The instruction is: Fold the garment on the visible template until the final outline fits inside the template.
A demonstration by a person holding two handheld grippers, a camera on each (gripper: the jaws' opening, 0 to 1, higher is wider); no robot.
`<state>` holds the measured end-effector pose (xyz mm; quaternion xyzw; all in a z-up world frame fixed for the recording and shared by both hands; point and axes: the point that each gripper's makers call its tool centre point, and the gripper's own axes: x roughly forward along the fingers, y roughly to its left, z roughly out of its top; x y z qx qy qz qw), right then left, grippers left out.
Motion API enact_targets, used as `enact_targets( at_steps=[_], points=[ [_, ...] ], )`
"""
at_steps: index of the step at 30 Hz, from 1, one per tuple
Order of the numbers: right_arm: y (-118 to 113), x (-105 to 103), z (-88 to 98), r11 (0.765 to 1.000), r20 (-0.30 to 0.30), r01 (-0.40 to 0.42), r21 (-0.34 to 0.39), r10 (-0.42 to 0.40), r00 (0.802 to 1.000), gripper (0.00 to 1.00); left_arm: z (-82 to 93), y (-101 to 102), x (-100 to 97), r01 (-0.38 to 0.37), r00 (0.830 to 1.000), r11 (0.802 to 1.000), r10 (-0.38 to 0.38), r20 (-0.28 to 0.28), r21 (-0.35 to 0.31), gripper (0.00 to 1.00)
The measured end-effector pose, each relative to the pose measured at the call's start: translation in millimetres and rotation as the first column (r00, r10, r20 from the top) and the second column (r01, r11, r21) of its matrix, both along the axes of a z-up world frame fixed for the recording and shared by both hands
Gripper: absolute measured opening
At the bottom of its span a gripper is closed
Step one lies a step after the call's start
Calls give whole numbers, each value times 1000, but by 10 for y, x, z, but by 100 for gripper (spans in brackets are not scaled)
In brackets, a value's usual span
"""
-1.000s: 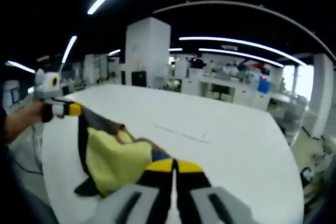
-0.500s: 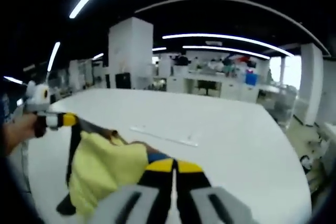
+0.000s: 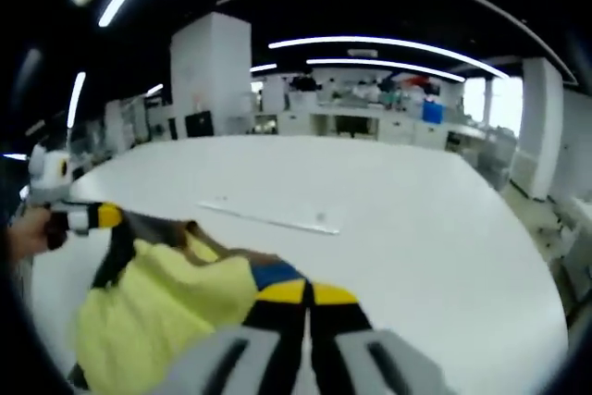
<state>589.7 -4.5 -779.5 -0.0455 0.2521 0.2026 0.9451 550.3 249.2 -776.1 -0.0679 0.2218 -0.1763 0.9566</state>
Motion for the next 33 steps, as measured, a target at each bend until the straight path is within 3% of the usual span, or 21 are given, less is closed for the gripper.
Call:
enact_targets(
  at_steps=[2, 5, 13, 18, 22, 23, 26, 29, 31, 33],
  points=[
    [-14, 68, -97, 1000, -12, 6, -12, -6, 1000, 0, -52, -5, 35, -7, 1000, 999, 7, -1, -31, 0],
    [-35, 120, -194, 1000, -22, 25, -15, -26, 999, 0, -186, 35, 94, -18, 1000, 999, 19, -15, 38, 0],
    [-12, 207, -427, 999, -75, 32, -41, -35, 997, 0, -406, 118, 157, -34, 997, 997, 39, -69, 70, 0],
    [-6, 192, -457, 998, -92, 32, -46, -37, 995, 0, -431, 160, 144, -34, 997, 996, 40, -73, 83, 0],
    [22, 162, -421, 999, -106, 41, -14, -42, 993, 0, -333, 120, 108, -21, 998, 995, 26, -49, 102, 4],
    [25, 145, -405, 999, -116, 47, -8, -47, 992, 2, -326, 124, 115, -13, 999, 993, 18, -40, 116, 9],
    [57, 85, -345, 997, -146, 66, 38, -60, 987, 29, -192, 85, 83, -8, 1000, 989, 10, -12, 147, 26],
    [97, 9, -319, 997, -172, 52, 58, -41, 984, 46, -84, 91, 65, 1, 1000, 990, -2, 3, 141, 38],
    [128, -65, -282, 997, -177, 35, 75, -21, 984, 53, 3, 49, -20, 9, 1000, 992, -10, 7, 125, 42],
    [197, -187, -196, 989, -189, 28, 147, 1, 982, 57, 44, 24, -67, 18, 1000, 994, -18, -1, 105, 47]
  ],
)
